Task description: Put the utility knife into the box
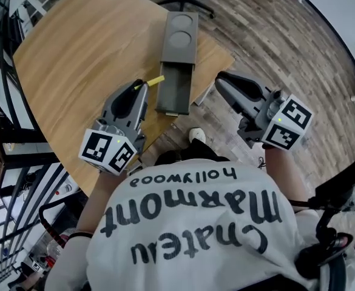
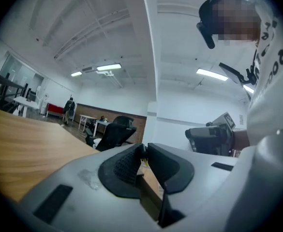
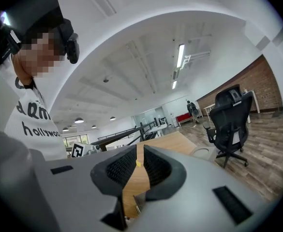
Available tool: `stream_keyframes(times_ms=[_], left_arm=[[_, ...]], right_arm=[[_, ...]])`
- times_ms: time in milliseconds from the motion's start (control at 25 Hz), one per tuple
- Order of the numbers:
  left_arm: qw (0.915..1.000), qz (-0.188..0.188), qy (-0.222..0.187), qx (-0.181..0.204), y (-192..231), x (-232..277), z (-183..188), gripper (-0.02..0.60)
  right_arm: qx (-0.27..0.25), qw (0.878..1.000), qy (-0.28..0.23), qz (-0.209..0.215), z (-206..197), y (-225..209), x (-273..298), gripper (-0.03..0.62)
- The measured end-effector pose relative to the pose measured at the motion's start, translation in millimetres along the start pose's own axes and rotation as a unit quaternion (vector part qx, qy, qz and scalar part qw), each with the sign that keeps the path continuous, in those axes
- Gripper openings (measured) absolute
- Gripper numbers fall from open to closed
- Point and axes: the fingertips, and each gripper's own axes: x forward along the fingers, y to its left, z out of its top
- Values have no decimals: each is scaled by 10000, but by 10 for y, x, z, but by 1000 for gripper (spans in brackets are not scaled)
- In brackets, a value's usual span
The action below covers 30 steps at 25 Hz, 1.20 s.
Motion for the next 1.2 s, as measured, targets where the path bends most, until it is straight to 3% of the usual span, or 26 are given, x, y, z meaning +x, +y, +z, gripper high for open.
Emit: stream_keyframes(times_ms=[160,560,720,880,1200], left_arm=[[9992,202,304,-176,128,214,-274,46],[9933,71,1149,-69,172,434,-814,46],[9884,-102,1502,214,127,558,-1010,46],[9759,-313,1930,973,35,711,-1228,46],[9623,-416,2270,1443,-17,847,-1500,48]], right_arm=[[44,9996,215,175,-68,-207,133,51],[215,9982,430,361,-298,-400,300,51],[222,9979,485,363,-320,-456,284,51],[299,9981,465,277,-323,-580,229,51],[382,9978,480,249,-360,-602,131,51]])
